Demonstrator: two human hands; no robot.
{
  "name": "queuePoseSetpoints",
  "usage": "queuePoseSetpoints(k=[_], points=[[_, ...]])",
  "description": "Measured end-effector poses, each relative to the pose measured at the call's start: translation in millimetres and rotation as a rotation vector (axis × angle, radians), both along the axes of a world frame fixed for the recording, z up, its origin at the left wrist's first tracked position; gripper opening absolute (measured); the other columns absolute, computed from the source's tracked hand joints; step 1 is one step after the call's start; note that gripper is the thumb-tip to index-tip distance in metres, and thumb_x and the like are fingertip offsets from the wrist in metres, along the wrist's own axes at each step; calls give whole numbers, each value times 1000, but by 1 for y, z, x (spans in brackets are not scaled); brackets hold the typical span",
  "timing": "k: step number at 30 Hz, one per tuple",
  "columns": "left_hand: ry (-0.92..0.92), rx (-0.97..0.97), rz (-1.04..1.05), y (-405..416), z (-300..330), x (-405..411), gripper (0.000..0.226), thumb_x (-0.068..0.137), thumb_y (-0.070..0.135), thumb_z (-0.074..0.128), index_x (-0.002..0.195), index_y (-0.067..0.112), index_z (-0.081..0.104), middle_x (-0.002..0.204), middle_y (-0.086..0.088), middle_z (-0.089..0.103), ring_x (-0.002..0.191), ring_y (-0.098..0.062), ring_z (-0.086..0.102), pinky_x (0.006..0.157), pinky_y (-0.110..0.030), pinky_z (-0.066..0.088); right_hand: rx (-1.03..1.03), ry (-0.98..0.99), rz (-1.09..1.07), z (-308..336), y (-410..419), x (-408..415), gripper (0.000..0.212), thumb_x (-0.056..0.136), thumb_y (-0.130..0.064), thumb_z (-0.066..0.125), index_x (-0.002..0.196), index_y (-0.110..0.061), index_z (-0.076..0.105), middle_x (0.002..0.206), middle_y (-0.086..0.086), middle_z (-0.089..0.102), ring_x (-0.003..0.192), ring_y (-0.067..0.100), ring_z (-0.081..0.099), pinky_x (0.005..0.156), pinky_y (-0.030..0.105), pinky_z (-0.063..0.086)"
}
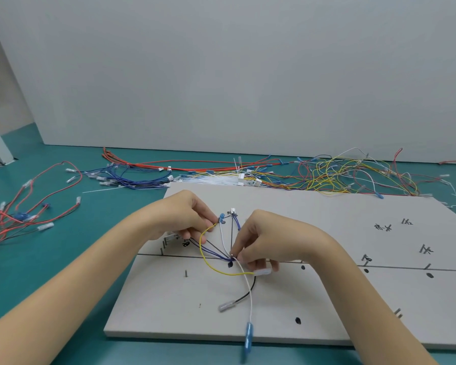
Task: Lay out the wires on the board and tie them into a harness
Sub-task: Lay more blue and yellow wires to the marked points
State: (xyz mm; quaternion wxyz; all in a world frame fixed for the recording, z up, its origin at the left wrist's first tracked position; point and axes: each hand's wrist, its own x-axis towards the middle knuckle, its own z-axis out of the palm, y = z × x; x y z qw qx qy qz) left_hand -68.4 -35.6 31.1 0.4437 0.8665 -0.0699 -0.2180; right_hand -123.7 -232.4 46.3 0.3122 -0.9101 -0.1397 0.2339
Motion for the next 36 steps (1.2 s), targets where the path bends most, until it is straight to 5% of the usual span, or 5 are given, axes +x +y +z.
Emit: queuePoseSetpoints(k=[9,12,16,30,36], points=[[-17,-19,-17,0,-3,1,24,73,3,79,96,6,73,80,-10,75,56,-13,66,42,-15,43,-43,-133,67,-5,-2,2,11,72,-6,62,67,-6,71,48,1,58,41,12,44,44,20,39],[-30,-19,-8,1,-4,2,22,72,9,83,93,8,75,80,-9,76,55,-12,67,43,-16,45,-73,-204,68,-6,0,5,5,75,-16,75,75,-11,77,61,4,69,51,11,53,51,28,48],[-42,-21,-21,0,-4,1,14,72,14,83,85,12,77,78,-8,76,55,-12,67,43,-17,46,-62,-222,66,-7,0,7,10,75,-23,81,76,-13,77,51,-1,62,41,7,48,42,19,42],[-114,84,-144,-15,-6,-12,9,70,8,81,78,11,77,61,-5,71,48,-10,62,47,-17,47,-13,-263,55,-13,-1,6,10,75,-24,79,68,-20,74,43,-15,51,42,3,45,37,17,39],[-165,142,-250,-16,-3,-15,8,73,10,78,78,16,79,65,-1,73,54,-11,61,60,-25,55,-6,-249,50,-16,-1,9,11,73,-25,81,66,-21,74,45,-15,54,44,2,45,46,18,37]])
